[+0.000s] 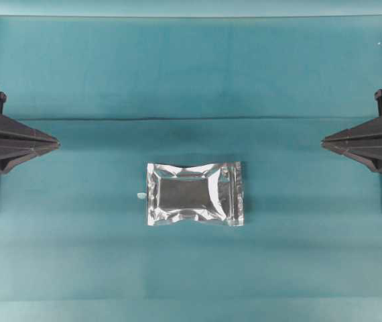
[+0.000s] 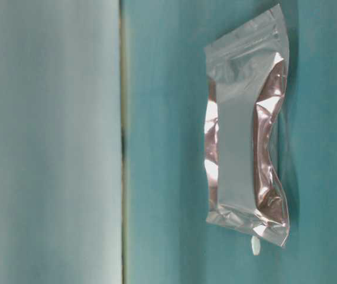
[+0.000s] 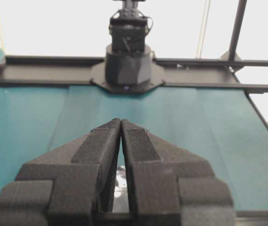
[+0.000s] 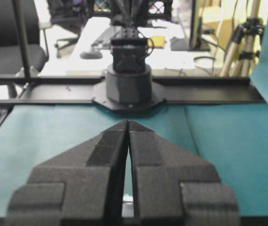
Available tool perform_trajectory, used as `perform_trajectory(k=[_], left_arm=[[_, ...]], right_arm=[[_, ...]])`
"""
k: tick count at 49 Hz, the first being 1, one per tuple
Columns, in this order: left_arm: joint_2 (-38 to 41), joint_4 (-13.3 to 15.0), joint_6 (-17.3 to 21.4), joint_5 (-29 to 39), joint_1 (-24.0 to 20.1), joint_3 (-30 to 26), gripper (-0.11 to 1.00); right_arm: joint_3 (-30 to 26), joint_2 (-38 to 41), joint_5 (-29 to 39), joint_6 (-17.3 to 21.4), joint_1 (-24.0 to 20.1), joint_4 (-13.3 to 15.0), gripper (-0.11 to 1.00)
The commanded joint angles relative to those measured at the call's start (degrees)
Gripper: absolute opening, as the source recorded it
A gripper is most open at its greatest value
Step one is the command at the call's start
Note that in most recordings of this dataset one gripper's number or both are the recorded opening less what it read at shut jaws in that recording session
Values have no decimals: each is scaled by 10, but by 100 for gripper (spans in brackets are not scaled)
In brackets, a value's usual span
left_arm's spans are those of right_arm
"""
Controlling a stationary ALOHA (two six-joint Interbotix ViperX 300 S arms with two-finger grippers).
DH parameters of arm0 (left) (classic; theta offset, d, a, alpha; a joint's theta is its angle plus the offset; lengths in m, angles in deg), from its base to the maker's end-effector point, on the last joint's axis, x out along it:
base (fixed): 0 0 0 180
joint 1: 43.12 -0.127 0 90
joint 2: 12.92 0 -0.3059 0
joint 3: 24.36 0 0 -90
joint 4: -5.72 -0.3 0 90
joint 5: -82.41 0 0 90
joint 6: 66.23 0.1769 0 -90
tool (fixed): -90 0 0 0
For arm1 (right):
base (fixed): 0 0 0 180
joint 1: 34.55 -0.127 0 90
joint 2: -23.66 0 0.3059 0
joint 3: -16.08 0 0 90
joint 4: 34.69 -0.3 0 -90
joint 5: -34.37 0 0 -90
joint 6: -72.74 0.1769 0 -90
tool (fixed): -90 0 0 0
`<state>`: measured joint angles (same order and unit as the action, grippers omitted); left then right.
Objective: Hand over the silver zip bag and make it stand upright.
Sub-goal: 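Raise both arms from rest toward the silver zip bag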
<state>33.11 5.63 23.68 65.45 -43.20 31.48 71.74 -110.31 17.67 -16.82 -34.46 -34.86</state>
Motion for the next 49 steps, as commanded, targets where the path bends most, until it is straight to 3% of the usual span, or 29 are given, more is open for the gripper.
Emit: perform_trajectory(k=[1,3,9,18,34,41,49], left_arm=[[21,-9,-4,-4,6,-34,14],[31,-9,-3,-3,6,-46,13],[70,-10,-2,-1,6,-73,-4],[136,-10,-1,0,16,-98,-8],[214,-10,1,6,18,-133,-8],[229,-10,2,25,18,-142,-8],[232,-10,2,47,18,-145,-8]], right_arm=[[-13,4,-4,9,-13,-4,15],[-22,11,0,16,-19,-36,17],[-33,45,5,63,-23,-100,6],[-47,129,29,150,-34,-136,2],[-68,301,45,365,-25,-223,8],[-66,352,45,453,-24,-243,25],[-64,398,48,516,-24,-246,72]])
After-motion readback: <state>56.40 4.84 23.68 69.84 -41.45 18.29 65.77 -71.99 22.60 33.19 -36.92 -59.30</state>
